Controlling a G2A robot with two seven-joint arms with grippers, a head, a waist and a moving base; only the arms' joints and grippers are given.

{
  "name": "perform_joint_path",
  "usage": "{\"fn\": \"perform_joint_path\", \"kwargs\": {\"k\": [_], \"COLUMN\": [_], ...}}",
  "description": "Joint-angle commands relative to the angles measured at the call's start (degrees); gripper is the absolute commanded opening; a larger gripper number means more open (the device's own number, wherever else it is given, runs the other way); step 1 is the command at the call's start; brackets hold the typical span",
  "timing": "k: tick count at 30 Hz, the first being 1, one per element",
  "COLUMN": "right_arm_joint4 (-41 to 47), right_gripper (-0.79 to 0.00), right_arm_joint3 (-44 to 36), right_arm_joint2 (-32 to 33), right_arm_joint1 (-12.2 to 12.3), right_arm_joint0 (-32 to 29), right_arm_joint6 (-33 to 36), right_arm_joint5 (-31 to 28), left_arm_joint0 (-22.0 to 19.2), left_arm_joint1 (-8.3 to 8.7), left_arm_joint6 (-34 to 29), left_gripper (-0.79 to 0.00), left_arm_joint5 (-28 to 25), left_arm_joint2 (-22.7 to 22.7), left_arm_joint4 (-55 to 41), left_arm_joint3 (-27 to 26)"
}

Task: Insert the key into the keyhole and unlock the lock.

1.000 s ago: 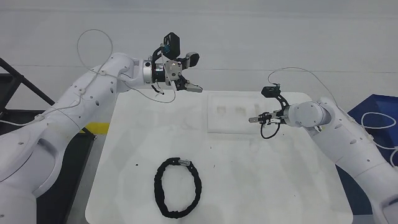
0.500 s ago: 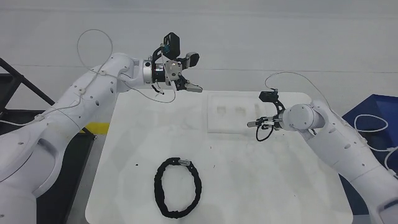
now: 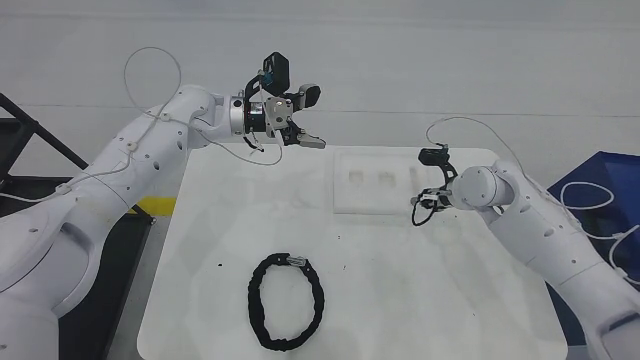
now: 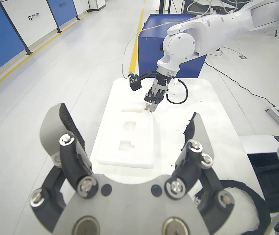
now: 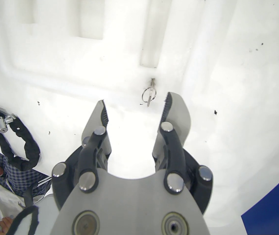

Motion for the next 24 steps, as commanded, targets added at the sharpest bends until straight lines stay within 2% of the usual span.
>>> {"fn": "perform_joint_path", "kwargs": {"k": [1, 13, 21, 24], "right_arm_joint4": [0.1, -0.6, -1.2, -1.2], "right_gripper": [-0.520, -0.588, -0.708, -0.696], "right_arm_joint3": [0.5, 4.8, 7.0, 8.1], "right_arm_joint2": [0.1, -0.7, -1.0, -0.9], "right_arm_joint1": [-0.2, -2.3, -3.6, -4.0], "right_arm_joint0": [0.0, 0.9, 1.4, 1.5], "right_arm_joint6": [-0.4, -1.3, -1.8, -2.1], "right_arm_joint5": [-0.3, 0.6, 1.6, 1.5], "left_arm_joint0": [0.0, 0.0, 0.0, 0.0], "left_arm_joint1": [0.00, 0.00, 0.00, 0.00], "left_arm_joint6": [0.0, 0.0, 0.0, 0.0], "left_gripper": [0.000, 0.000, 0.000, 0.000], "left_arm_joint5": [0.0, 0.0, 0.0, 0.0], "left_arm_joint2": [0.0, 0.0, 0.0, 0.0], "left_arm_joint4": [0.0, 0.0, 0.0, 0.0], "left_arm_joint3": [0.0, 0.0, 0.0, 0.0]}}
